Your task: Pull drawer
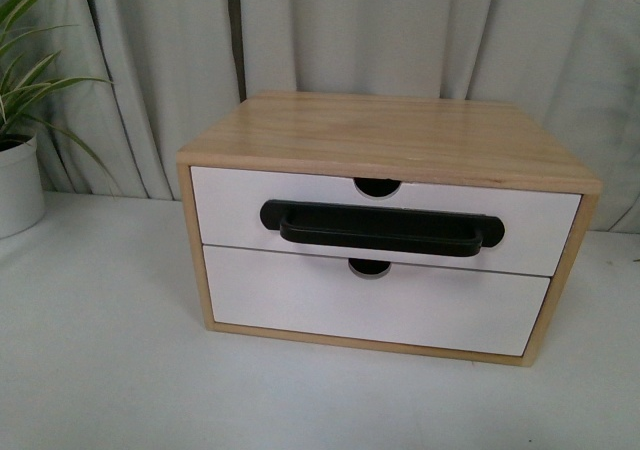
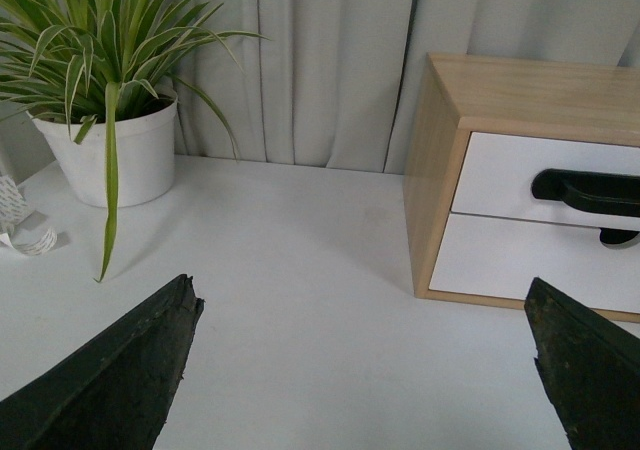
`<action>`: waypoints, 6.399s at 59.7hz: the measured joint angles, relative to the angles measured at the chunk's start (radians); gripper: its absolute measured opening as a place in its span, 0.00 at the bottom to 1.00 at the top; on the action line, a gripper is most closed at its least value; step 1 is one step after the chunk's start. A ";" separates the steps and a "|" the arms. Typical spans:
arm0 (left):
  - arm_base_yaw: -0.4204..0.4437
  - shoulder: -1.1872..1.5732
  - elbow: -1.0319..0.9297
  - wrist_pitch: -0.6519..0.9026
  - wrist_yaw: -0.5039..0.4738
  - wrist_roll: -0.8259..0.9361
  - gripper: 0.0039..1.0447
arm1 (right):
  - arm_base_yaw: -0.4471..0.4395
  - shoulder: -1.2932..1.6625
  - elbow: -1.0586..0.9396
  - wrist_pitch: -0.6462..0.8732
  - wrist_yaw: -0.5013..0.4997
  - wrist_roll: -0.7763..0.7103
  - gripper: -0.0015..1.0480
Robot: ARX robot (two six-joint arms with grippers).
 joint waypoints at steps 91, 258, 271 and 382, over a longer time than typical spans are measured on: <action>-0.167 0.355 0.051 0.272 -0.401 0.423 0.95 | -0.027 0.372 0.170 -0.007 -0.301 -0.154 0.91; -0.433 1.885 1.250 -0.247 0.132 1.450 0.95 | 0.316 1.593 0.832 0.128 -0.358 -0.971 0.91; -0.430 1.885 1.253 -0.251 0.134 1.452 0.95 | 0.325 1.618 0.837 0.135 -0.352 -0.971 0.91; -0.446 1.828 1.212 -0.370 0.197 1.384 0.95 | 0.273 1.617 0.868 -0.118 -0.442 -1.112 0.91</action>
